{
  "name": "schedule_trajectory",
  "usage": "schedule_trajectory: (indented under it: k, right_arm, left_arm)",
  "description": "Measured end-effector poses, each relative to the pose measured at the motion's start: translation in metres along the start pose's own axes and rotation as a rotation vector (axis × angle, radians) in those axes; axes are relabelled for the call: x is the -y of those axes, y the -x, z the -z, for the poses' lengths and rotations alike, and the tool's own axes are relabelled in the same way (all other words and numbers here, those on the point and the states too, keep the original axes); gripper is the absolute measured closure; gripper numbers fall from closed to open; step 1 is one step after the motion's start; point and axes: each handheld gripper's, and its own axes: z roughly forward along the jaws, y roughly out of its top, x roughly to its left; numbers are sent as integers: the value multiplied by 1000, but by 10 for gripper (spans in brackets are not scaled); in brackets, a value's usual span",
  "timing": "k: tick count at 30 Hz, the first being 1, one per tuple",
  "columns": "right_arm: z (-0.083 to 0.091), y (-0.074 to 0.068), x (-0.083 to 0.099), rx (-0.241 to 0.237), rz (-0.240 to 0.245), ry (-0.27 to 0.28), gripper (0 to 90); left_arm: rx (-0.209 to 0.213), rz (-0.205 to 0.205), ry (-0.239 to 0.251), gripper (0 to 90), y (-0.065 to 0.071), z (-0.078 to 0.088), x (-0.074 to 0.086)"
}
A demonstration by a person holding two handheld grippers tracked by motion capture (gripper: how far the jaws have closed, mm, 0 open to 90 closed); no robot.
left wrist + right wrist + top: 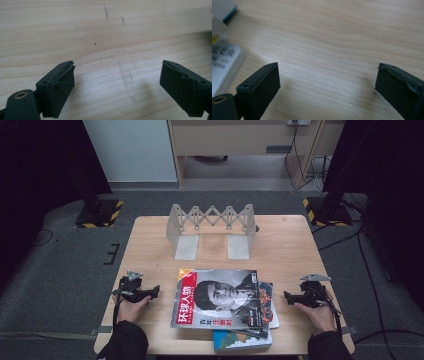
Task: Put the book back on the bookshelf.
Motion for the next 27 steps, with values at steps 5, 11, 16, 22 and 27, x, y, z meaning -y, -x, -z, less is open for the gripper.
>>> schedule_trajectory:
  k: [5,11,16,22,27]
  right_arm:
    - [14,2,-6,-4,-64,75,88]
    - [24,-2,-12,-27,-94,105,101]
    - [28,-7,-16,-39,-96,110,105]
    - [33,-7,-20,-48,-110,123,107]
    - [41,-10,-25,-63,-117,160,110]
  left_arm:
    - [43,25,45,132,5,14,-5]
    - [77,34,61,137,9,24,-5]
    - [148,-9,120,133,18,33,-6]
    - [188,-20,147,142,28,43,-6]
    - [195,-20,151,155,28,49,-4]
